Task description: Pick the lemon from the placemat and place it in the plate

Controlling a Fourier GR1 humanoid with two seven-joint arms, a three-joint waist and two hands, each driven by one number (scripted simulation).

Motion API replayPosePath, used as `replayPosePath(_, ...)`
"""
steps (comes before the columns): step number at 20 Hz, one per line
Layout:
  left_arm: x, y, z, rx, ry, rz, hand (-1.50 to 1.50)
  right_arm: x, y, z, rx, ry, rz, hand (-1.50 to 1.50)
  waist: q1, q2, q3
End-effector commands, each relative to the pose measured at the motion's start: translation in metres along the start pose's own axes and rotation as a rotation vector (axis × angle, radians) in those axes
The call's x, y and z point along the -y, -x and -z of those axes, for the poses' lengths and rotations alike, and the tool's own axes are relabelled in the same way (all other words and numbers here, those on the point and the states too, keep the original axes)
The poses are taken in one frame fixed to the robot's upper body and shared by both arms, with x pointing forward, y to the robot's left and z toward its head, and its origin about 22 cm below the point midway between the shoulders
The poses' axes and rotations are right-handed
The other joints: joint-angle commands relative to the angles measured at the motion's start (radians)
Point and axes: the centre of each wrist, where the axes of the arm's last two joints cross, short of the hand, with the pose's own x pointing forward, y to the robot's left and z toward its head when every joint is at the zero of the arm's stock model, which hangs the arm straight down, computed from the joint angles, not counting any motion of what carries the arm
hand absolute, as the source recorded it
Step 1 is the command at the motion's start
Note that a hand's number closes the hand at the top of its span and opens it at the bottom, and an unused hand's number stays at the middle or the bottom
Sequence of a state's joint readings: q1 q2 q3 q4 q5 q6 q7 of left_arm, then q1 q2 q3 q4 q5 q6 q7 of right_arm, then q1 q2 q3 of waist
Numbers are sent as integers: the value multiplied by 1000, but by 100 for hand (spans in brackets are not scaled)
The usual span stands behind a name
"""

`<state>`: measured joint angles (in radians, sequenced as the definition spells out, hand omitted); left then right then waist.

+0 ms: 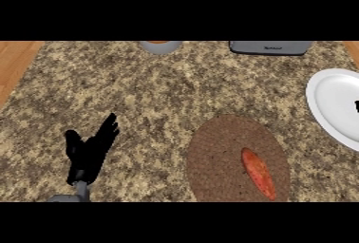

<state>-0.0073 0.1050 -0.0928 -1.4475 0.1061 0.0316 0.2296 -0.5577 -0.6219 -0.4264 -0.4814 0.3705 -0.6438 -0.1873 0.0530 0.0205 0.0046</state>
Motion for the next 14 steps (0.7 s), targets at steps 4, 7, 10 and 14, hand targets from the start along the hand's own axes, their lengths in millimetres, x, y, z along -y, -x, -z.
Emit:
replayPosePath(4, 20, -4, 9, 0, 23, 3, 0, -2, 13, 2, -38, -198, 11, -150, 14, 13, 5)
replayPosePath(7, 8, 0, -4, -8, 35, 2, 0, -1, 15, 2, 22, -196, 128, -150, 14, 4, 6)
replayPosePath(10, 8, 1, 4, 9, 0, -12, 0, 1, -6, 14, 73, -130, 270, -150, 6, 6, 5)
replayPosePath(14, 11, -14, -1, -6, 2, -13, 0, 10, 6, 16, 52, -30, 416, -150, 4, 2, 7)
